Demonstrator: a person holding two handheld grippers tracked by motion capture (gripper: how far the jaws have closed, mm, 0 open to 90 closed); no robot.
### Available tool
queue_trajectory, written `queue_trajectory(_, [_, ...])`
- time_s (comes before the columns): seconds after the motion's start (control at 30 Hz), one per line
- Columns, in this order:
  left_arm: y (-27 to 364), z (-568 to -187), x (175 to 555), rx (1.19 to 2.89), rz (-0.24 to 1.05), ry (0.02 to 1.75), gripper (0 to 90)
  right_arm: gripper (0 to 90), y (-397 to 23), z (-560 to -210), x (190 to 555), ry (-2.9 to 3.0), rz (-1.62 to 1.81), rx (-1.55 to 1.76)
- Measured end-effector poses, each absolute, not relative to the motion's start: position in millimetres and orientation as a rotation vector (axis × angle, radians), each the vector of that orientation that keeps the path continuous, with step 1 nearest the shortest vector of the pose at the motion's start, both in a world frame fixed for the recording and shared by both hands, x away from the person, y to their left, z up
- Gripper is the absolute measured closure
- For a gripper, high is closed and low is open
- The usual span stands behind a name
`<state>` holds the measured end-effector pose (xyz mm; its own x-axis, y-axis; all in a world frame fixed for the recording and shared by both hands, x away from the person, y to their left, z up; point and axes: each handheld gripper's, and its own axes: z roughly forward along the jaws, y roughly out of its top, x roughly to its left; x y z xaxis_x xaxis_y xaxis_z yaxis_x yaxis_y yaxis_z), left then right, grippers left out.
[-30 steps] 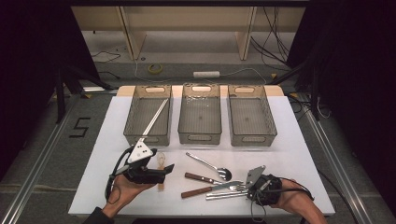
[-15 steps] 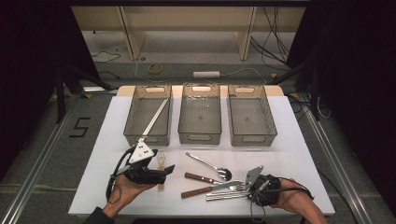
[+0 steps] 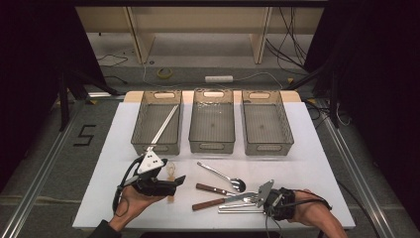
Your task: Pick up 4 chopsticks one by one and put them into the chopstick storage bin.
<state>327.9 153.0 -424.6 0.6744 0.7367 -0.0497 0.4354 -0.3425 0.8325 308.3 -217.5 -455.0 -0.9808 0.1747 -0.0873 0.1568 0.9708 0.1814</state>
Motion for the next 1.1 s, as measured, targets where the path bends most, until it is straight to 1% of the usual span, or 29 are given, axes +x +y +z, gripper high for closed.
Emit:
queue_trajectory(0.23, [152.4, -424.8, 327.9, 1.989, 0.423, 0.905, 16.8, 85.9, -216.7, -455.3, 305.5, 3.037, 0.267, 0.165])
queue_trajectory(0.5, [151.8, -424.8, 327.8, 1.991, 0.423, 0.900, 16.9, 86.8, -218.5, -453.6, 304.8, 3.062, 0.277, 0.136])
queue_trajectory(0.77, [149.7, -423.7, 327.4, 1.996, 0.406, 0.887, 17.0, 86.9, -222.2, -440.3, 303.8, 3.038, 0.372, 0.143])
queue_trajectory(0.97, [136.6, -422.7, 323.1, 2.011, 0.364, 0.839, 17.0, 87.0, -219.0, -431.8, 303.8, 3.025, 0.461, 0.162])
queue_trajectory(1.1, [123.8, -424.7, 319.5, 2.050, 0.335, 0.793, 17.1, 87.1, -217.0, -428.7, 305.7, 3.014, 0.455, 0.169])
